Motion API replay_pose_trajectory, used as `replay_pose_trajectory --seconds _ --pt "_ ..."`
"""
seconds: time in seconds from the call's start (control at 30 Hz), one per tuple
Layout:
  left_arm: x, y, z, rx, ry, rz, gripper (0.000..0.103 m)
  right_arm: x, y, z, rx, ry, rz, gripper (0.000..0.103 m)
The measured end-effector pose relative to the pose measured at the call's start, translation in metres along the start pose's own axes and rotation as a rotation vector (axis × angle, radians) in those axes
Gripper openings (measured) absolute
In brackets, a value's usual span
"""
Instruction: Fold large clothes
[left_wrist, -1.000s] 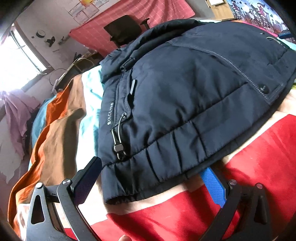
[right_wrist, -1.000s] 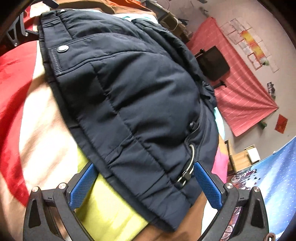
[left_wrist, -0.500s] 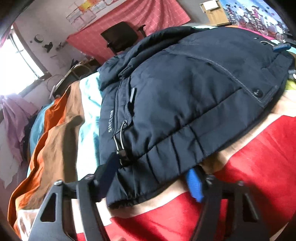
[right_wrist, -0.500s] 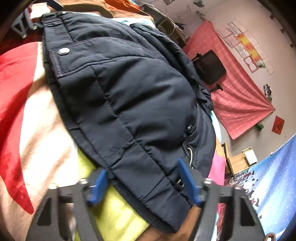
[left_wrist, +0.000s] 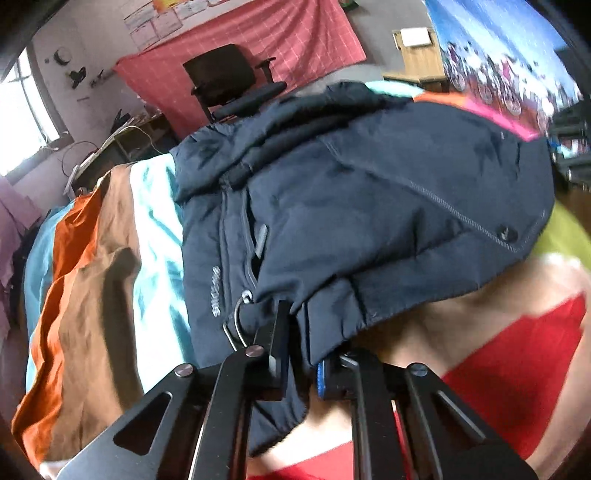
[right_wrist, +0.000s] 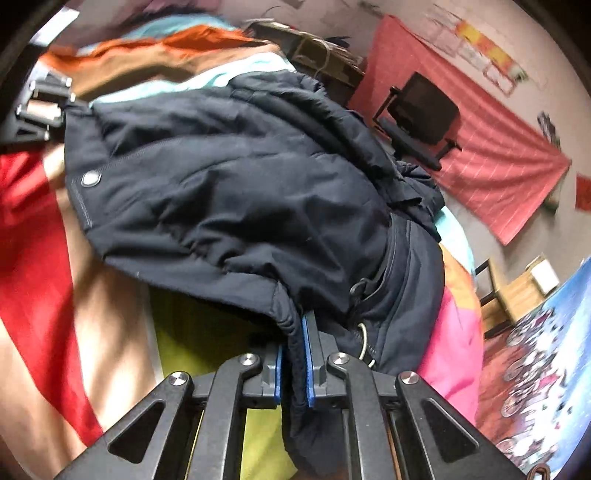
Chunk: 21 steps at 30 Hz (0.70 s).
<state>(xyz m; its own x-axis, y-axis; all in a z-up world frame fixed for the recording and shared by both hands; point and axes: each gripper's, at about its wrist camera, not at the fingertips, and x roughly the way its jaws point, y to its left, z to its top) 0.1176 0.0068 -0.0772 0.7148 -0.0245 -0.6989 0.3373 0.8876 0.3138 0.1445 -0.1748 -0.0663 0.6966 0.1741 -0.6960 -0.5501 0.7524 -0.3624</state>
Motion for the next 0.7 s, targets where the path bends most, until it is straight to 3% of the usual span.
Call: replay_pose_trajectory --seconds 0.33,0.5,0.7 --pt "-0.042 0.044 0.08 -0.105 -0.098 -0.002 0.008 -0.046 -0.057 0.055 0.219 -0.087 0.061 0.007" --pt "-0.043 0.072 0.137 -0.128 -0.133 0.01 0.007 -0.054 -0.101 0.107 0.211 -0.128 0.043 0.007" --pt "-0.021 0.099 0.203 -0.129 -0.153 0.06 0.006 -0.03 -0.151 0.17 0.163 -0.127 -0.034 0.007"
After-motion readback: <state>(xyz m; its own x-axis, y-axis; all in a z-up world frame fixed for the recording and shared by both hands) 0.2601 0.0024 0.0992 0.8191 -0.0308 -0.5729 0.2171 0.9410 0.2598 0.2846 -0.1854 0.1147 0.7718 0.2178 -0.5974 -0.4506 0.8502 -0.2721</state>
